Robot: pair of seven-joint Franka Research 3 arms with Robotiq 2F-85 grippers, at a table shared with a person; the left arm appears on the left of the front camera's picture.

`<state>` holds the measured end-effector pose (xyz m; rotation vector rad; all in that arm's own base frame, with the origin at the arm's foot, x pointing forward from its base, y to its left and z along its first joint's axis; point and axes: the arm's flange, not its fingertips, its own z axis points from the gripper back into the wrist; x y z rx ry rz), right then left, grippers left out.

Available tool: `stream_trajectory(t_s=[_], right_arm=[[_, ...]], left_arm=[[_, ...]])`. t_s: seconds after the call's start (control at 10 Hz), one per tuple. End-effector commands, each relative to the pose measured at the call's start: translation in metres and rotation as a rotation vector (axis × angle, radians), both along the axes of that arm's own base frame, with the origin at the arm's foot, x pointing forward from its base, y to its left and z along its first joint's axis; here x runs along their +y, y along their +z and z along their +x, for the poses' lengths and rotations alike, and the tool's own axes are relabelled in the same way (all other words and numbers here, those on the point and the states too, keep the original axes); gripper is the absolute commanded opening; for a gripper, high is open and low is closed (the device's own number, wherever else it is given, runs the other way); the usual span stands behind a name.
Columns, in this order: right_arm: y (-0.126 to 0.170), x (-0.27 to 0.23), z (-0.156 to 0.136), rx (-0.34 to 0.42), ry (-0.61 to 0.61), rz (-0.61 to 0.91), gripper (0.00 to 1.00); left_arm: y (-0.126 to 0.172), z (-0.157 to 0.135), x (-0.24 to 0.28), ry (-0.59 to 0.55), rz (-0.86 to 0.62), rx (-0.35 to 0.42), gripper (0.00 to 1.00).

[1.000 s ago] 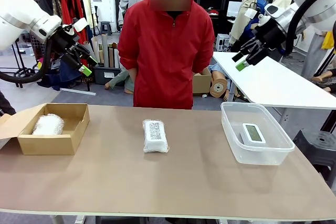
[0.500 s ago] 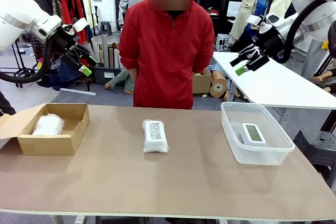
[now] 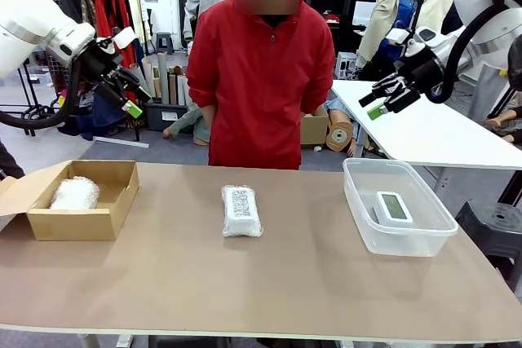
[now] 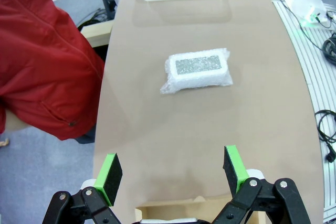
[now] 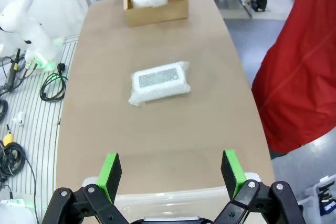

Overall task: Separate and place wrapped and unwrapped clocks.
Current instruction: Pick up the Digital clock indicated by the person.

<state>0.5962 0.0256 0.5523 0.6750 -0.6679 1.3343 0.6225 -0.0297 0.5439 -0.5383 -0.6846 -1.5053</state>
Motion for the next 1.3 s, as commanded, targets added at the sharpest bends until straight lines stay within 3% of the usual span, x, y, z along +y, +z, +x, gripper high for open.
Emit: stream_trajectory(t_s=[0.0,1.2], right_arm=[[0.0030,0.0018,-0.0013,-0.011,-0.001,-0.013,1.00],[0.0030,0.0018,-0.0013,-0.011,-0.001,-0.013,1.00]], left_arm=[[0.0007,-0.0010,0.0009,0.002,0.000,0.000,1.00],[0.0007,-0.0010,0.0009,0.002,0.000,0.000,1.00]])
